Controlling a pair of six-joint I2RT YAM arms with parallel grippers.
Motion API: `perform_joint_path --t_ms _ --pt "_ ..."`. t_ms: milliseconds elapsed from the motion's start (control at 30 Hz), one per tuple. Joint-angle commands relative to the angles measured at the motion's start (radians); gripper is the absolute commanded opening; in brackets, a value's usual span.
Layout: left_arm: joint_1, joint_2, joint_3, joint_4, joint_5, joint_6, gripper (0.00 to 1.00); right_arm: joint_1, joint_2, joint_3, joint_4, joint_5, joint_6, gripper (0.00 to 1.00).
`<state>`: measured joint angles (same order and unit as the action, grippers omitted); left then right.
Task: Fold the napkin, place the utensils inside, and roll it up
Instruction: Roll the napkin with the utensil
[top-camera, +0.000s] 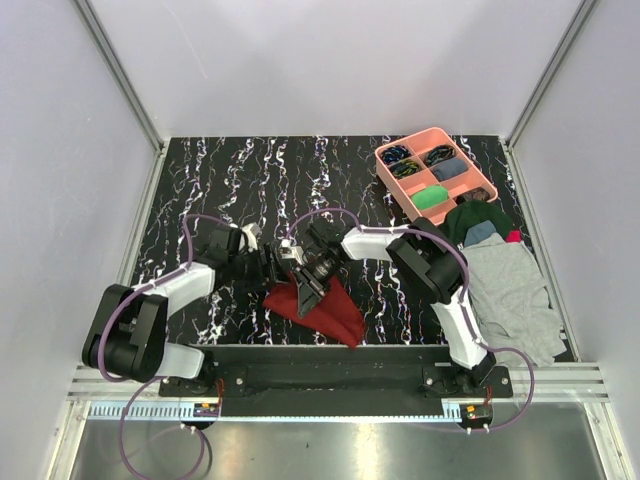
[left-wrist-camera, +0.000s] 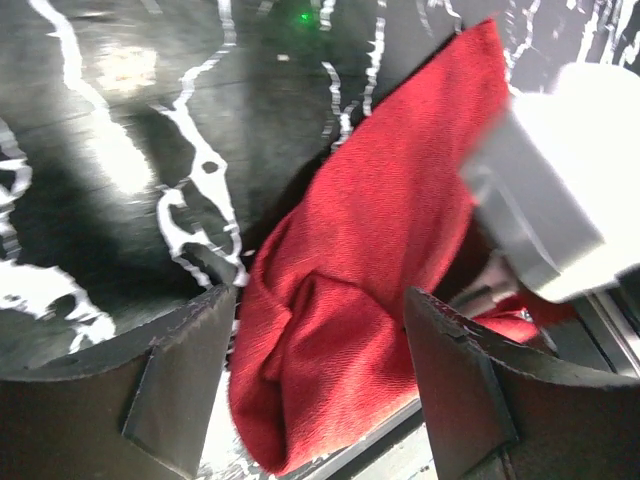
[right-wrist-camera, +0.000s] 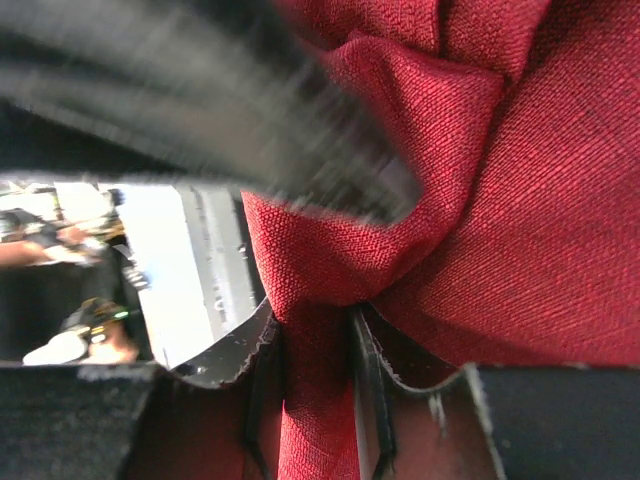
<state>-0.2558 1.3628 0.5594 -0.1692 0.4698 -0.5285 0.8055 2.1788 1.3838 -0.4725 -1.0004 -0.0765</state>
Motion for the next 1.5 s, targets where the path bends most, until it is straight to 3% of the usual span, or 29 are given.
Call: perform_joint_path --t_ms 0,100,367,467,567,633,900,1067,1233,1300,1400,1467 --pt "-0.025 0.021 -0.035 0.086 0.058 -0.013 0.74 -0.023 0.058 0.04 -0.048 -0.155 0.009 0.33" --pt "-0.046 0.041 -0.036 0.093 0.092 -0.016 0.73 -0.034 0.085 0.05 -0.046 -0.185 0.006 0.33" --pt "-0.094 0.041 -0.067 0.092 0.105 -0.034 0.54 -0.08 0.16 0.095 -0.048 -0.233 -0.003 0.33" --pt "-0.094 0.033 -0.07 0.085 0.113 -0.044 0.52 -0.086 0.171 0.101 -0.044 -0.236 -0.005 0.33" --pt "-0.096 0.025 -0.079 0.079 0.128 -0.051 0.55 -0.095 0.18 0.106 -0.043 -0.231 -0.006 0.33" --pt "-0.096 0.016 -0.079 0.066 0.115 -0.057 0.68 -0.1 0.184 0.109 -0.046 -0.224 -0.006 0.33" --pt "-0.096 -0.042 -0.046 -0.084 -0.054 -0.047 0.69 -0.106 0.183 0.145 -0.054 -0.198 -0.009 0.33" --pt "-0.096 -0.063 -0.072 -0.085 -0.076 -0.071 0.56 -0.111 0.203 0.176 -0.066 -0.192 -0.012 0.33" --pt "-0.096 -0.07 -0.081 -0.082 -0.069 -0.076 0.52 -0.112 0.211 0.19 -0.071 -0.184 -0.014 0.34" --pt "-0.096 -0.07 -0.084 -0.075 -0.071 -0.074 0.46 -0.112 0.205 0.196 -0.072 -0.176 -0.014 0.36" --pt "-0.096 -0.059 -0.087 -0.072 -0.069 -0.073 0.33 -0.114 0.164 0.195 -0.071 -0.137 -0.014 0.43" --pt "-0.096 -0.045 -0.089 -0.072 -0.068 -0.068 0.27 -0.112 0.13 0.189 -0.069 -0.101 -0.012 0.56"
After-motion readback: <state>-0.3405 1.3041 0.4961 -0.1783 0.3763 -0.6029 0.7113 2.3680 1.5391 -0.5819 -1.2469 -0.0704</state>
